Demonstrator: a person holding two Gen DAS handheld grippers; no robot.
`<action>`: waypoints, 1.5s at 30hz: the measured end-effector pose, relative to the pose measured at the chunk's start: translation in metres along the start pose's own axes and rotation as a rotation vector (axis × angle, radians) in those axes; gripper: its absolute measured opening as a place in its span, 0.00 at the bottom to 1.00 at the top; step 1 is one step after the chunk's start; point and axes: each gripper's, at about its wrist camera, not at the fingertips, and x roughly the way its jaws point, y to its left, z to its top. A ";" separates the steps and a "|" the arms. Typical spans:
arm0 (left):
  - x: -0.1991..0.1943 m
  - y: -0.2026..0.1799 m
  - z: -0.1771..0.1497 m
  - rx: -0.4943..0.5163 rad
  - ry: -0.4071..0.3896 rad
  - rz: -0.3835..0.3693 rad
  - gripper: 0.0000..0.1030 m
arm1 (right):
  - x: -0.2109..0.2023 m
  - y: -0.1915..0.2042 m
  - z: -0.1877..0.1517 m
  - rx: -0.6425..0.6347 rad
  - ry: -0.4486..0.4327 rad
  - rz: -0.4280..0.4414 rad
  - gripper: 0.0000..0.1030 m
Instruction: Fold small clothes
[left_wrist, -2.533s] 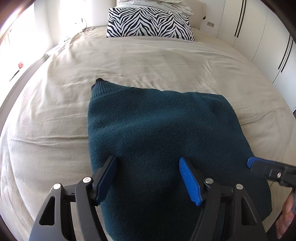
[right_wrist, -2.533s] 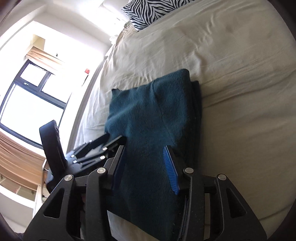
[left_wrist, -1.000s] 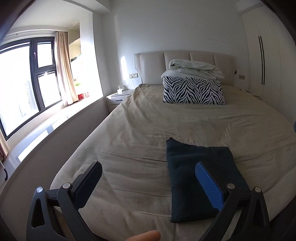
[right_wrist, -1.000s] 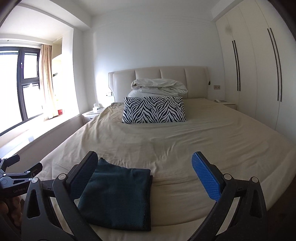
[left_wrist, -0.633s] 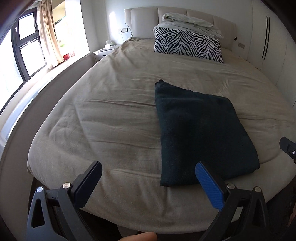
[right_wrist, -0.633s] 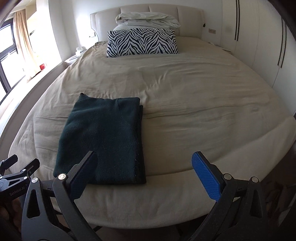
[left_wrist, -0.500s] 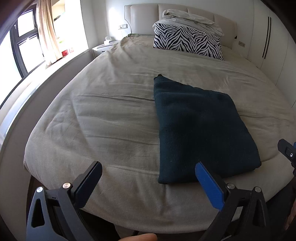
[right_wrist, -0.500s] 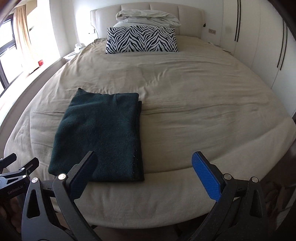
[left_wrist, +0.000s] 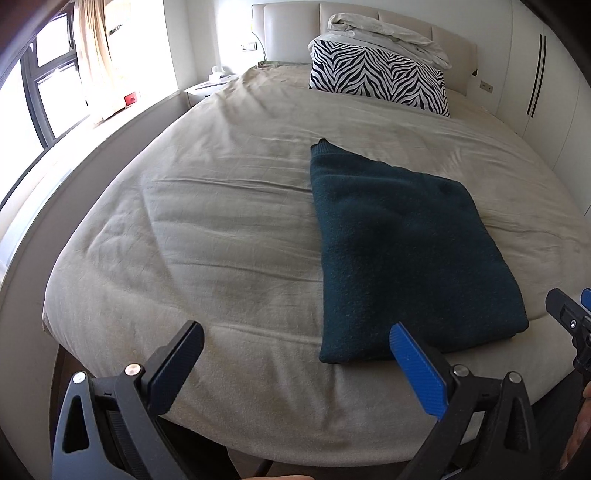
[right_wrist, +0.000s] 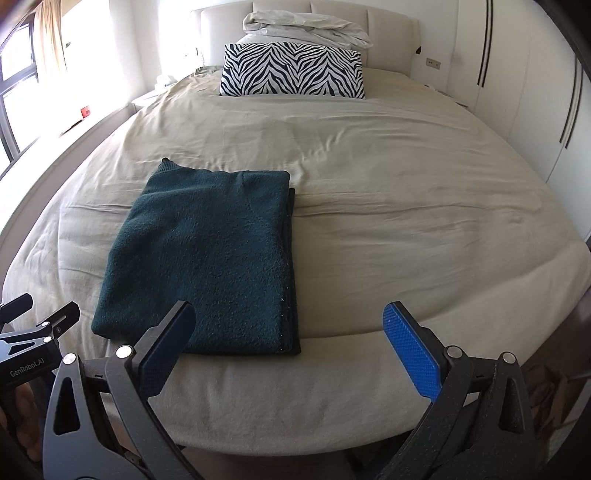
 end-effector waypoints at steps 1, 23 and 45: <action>0.000 0.000 0.000 -0.001 0.000 0.001 1.00 | 0.001 0.001 0.000 -0.001 0.002 0.000 1.00; 0.001 0.000 0.000 0.002 0.002 -0.002 1.00 | 0.008 0.005 -0.004 -0.002 0.021 0.008 1.00; 0.002 -0.003 -0.001 0.004 0.004 -0.003 1.00 | 0.010 0.004 -0.005 -0.002 0.026 0.007 1.00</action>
